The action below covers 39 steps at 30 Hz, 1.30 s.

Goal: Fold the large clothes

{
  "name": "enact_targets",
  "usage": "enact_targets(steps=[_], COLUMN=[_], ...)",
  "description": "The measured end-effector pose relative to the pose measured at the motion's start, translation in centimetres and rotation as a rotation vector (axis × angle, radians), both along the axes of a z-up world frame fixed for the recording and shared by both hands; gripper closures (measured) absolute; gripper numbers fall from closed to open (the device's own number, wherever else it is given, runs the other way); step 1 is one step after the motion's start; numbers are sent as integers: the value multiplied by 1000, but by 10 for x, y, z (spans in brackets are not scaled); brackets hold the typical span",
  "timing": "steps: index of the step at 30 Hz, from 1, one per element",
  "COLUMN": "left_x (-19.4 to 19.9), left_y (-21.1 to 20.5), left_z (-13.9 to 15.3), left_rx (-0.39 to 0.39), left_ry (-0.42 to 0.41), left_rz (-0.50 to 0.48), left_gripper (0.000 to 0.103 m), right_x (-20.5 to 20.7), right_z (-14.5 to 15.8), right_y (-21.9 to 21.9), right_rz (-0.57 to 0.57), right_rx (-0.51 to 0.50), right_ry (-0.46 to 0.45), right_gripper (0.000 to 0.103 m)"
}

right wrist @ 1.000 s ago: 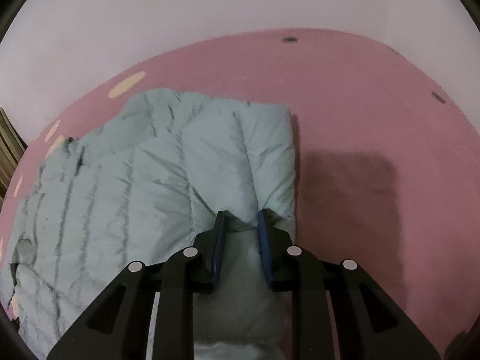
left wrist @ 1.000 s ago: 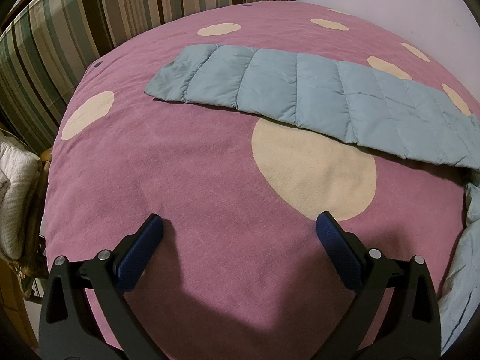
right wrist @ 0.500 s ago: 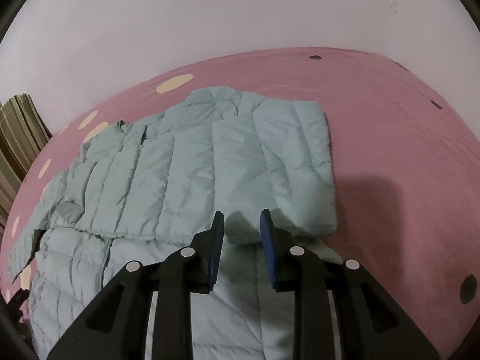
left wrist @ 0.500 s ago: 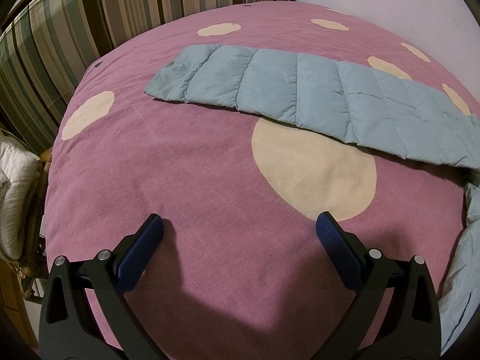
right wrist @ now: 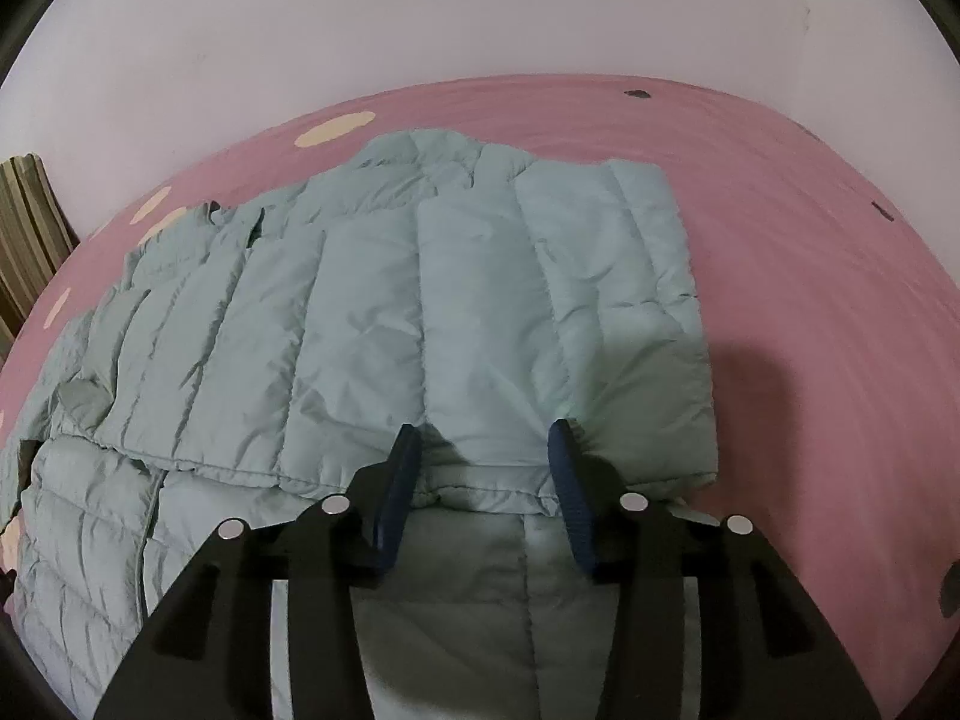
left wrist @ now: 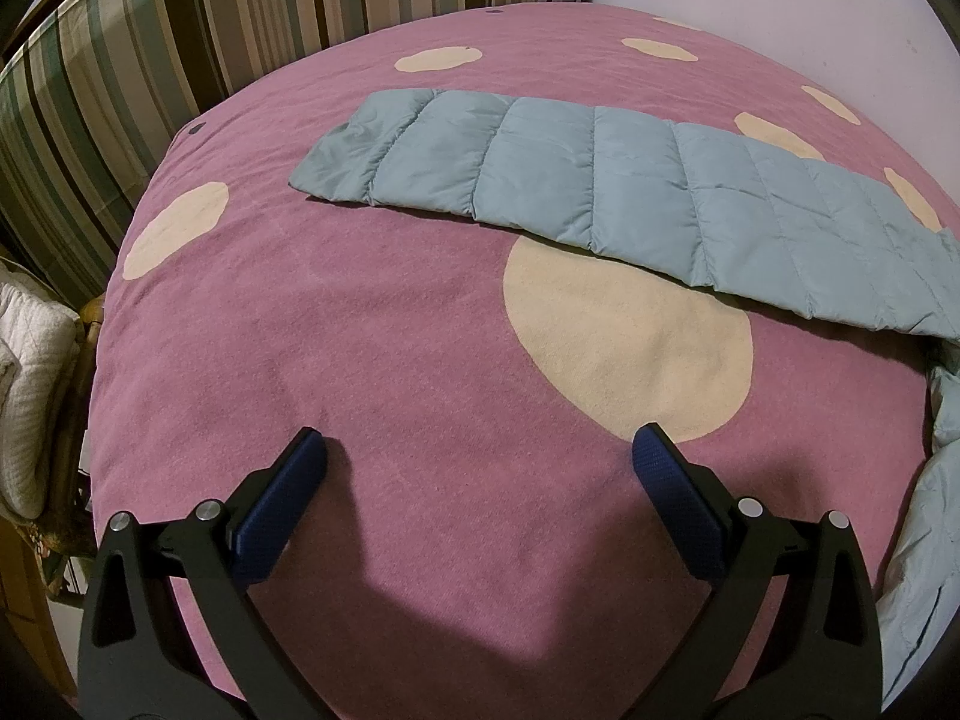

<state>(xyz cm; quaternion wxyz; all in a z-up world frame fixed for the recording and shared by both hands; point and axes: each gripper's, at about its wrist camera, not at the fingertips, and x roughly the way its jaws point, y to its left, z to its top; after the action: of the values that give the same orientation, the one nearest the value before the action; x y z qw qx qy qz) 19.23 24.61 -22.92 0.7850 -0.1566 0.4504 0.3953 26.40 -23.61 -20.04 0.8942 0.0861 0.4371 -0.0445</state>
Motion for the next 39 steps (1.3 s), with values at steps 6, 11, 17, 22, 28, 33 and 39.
enact_targets(steps=[6, 11, 17, 22, 28, 33, 39], left_x=[-2, -9, -13, -12, -12, -5, 4], left_y=[1, 12, 75, 130, 172, 178, 173], left_z=[2, 13, 36, 39, 13, 11, 20], left_rx=[-8, -48, -116, -203, -347, -306, -252], left_ry=[-21, -68, -217, -370, -471, -473, -450], left_rz=[-2, -46, -3, 42, 116, 114, 80], left_gripper=[2, 2, 2, 2, 25, 69, 98], right_x=[5, 8, 8, 8, 9, 8, 9], right_z=[-10, -10, -11, -10, -10, -9, -9], right_y=[2, 9, 9, 9, 9, 9, 8], right_rz=[-1, 11, 15, 16, 17, 18, 19], right_rx=[-6, -35, -43, -54, -55, -54, -55], right_ry=[17, 22, 17, 15, 13, 13, 13], right_gripper=[55, 51, 50, 50, 50, 50, 50])
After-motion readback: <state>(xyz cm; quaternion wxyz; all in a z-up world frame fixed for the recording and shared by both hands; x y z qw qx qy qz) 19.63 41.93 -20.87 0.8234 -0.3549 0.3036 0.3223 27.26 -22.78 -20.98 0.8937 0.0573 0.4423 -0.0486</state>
